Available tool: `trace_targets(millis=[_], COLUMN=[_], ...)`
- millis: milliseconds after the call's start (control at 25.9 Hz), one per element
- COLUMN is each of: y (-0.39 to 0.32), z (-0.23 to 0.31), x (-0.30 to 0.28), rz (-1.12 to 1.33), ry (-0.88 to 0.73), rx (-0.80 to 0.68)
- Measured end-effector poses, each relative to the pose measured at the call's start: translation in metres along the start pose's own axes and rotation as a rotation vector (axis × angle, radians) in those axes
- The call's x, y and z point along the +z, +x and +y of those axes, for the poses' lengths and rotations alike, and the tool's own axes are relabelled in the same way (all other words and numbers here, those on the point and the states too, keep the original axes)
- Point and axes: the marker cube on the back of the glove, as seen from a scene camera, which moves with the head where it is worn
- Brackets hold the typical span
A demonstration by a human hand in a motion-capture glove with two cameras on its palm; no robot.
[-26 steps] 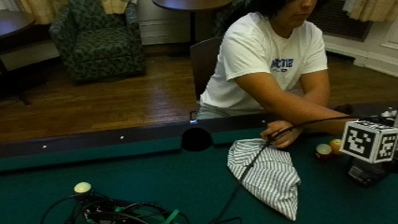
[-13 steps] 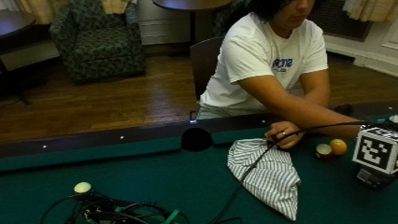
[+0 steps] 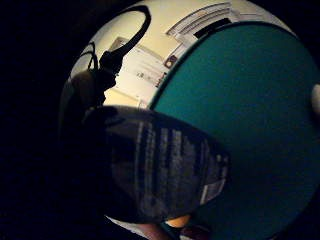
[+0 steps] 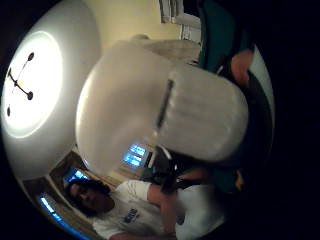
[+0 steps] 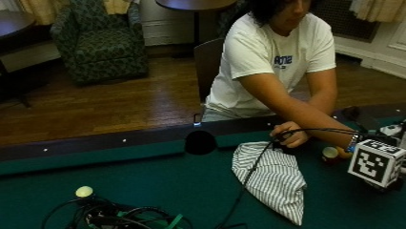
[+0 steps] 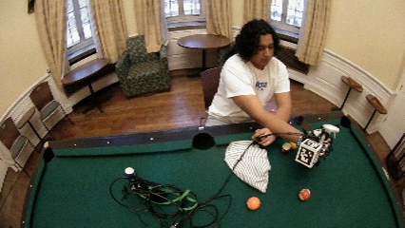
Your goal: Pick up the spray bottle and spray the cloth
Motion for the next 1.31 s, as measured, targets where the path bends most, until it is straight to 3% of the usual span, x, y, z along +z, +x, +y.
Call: trace_targets(millis=[308, 809, 1311], y=[0.023, 0.034, -0.022], z=[0.020, 0.072, 0.154], x=[-0.025, -0.054, -0.118], rz=[0.151, 0.617, 0.957], ry=[0.143, 0.059, -0.126], rx=[0.039, 0.166, 0.189])
